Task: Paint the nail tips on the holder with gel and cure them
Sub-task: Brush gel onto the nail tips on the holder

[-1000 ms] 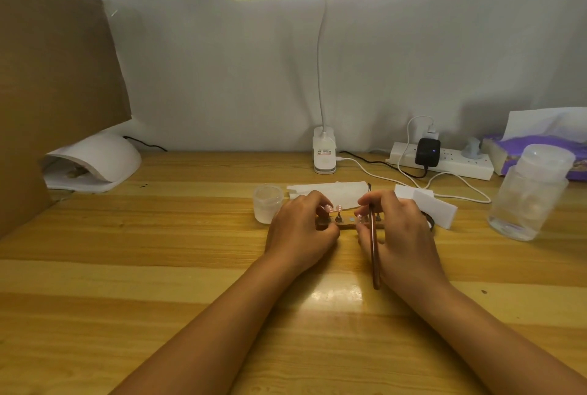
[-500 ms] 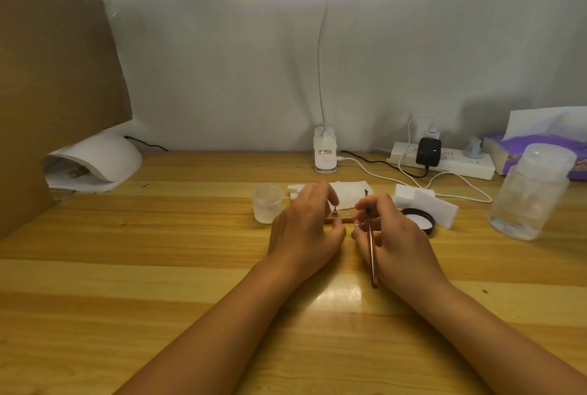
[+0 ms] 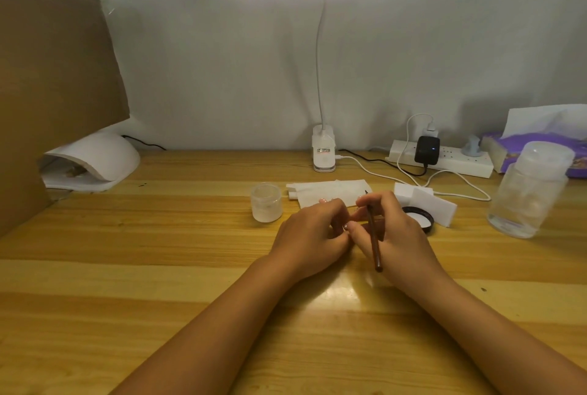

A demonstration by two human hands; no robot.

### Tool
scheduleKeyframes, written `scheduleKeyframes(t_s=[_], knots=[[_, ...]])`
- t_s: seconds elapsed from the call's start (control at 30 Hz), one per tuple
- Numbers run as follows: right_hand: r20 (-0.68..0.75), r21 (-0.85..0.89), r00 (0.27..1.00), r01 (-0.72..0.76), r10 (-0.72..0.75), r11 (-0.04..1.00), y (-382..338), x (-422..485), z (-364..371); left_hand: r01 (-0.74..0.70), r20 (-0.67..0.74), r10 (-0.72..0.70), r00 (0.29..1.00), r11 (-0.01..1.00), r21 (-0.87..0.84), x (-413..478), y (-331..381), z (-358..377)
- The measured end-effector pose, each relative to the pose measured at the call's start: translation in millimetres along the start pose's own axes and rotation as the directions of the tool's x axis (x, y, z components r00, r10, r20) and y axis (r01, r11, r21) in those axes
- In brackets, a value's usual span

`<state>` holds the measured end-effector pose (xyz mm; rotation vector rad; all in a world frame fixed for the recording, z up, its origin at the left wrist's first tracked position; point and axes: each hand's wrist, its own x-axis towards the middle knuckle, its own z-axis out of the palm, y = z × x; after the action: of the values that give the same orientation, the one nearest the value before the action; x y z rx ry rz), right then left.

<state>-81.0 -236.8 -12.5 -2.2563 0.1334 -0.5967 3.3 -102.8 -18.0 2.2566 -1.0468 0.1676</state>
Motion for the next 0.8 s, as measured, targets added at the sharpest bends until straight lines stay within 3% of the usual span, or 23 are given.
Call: scheduleKeyframes(t_s=[0.17,0.3,0.47,0.67,0.8], knots=[[-0.074,0.206,0.997,-0.023,0.039,0.978,3,3,-4,0.031,0.001,-0.031,1.0,0.998,-0.056,1,-2,-2],[-0.107,0.366,0.97,-0.166,0.219,0.915,4,7,-7,0.049,0.007,-0.048,0.999,0.996,-0.072,1,-3,0],[-0.09,0.55,0.942,-0.223,0.323,0.805,3,8,-10,0.038,0.001,-0.038,0.999,0.996,-0.08,2,-5,-1],[-0.074,0.517,0.951,-0.222,0.301,0.827,2,7,-11,0.014,-0.007,-0.015,1.0,0.996,-0.088,1,-4,-1],[-0.029,0.601,0.943,-0.249,0.332,0.759,-3,6,-13,0.008,-0.001,-0.009,1.0,0.997,-0.078,1,-3,-1]])
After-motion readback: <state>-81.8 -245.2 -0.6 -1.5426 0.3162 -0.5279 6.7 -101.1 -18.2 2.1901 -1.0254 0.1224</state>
